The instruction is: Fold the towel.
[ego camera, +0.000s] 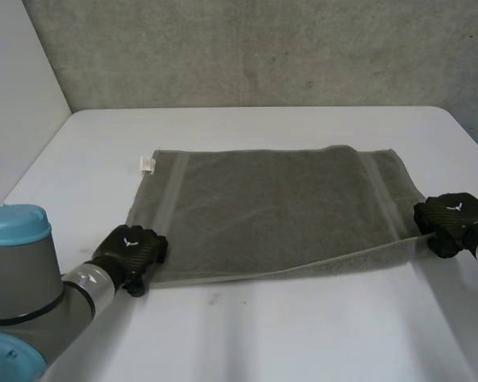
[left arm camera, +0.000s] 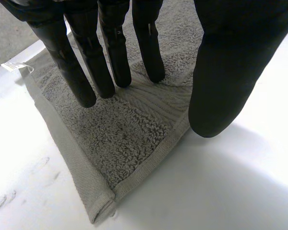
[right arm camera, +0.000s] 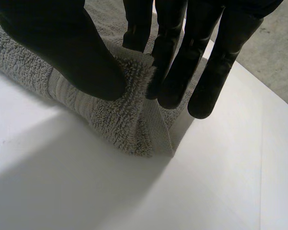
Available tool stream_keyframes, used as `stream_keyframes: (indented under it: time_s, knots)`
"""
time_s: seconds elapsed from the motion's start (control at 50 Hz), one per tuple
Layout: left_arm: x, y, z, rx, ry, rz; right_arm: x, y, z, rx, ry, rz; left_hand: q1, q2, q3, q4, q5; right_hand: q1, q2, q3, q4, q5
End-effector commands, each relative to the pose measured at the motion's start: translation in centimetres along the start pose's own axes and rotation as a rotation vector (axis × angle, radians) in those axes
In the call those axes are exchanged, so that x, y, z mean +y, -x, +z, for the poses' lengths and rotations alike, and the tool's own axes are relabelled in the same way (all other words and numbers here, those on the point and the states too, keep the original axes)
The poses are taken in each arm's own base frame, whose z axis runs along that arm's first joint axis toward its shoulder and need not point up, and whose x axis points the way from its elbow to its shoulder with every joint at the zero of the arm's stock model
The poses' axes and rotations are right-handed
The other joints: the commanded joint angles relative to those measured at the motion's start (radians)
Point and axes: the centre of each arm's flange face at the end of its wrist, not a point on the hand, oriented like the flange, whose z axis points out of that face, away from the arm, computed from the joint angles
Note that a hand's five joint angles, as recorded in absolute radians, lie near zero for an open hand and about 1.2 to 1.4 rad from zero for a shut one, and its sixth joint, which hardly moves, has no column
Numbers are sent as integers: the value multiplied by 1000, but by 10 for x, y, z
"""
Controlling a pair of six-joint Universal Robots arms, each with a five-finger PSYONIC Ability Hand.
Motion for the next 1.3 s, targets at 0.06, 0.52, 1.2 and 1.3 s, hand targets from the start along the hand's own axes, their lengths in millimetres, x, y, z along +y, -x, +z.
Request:
stream_keyframes:
  time_s: [0.06,0.52,1.2,1.3]
  knots:
    - [1,2,11,-23,-47,9,0,1,0,-4,1,0,171,173,174,173,172,425,226,210,206,232]
    - [-11,10,19,-75,-125,25,0,0,-1,2,1,-6,779,781,781,781,780,425,226,210,206,232]
    - [-45,20,-7,-152,-118,217,-59,8,-27,-37,43,-311,779,781,781,781,780,425,226,210,206,232]
    - [-55,31,29,-187,-180,233,-72,10,6,51,-18,-333,779,781,781,781,780,425,226,210,206,232]
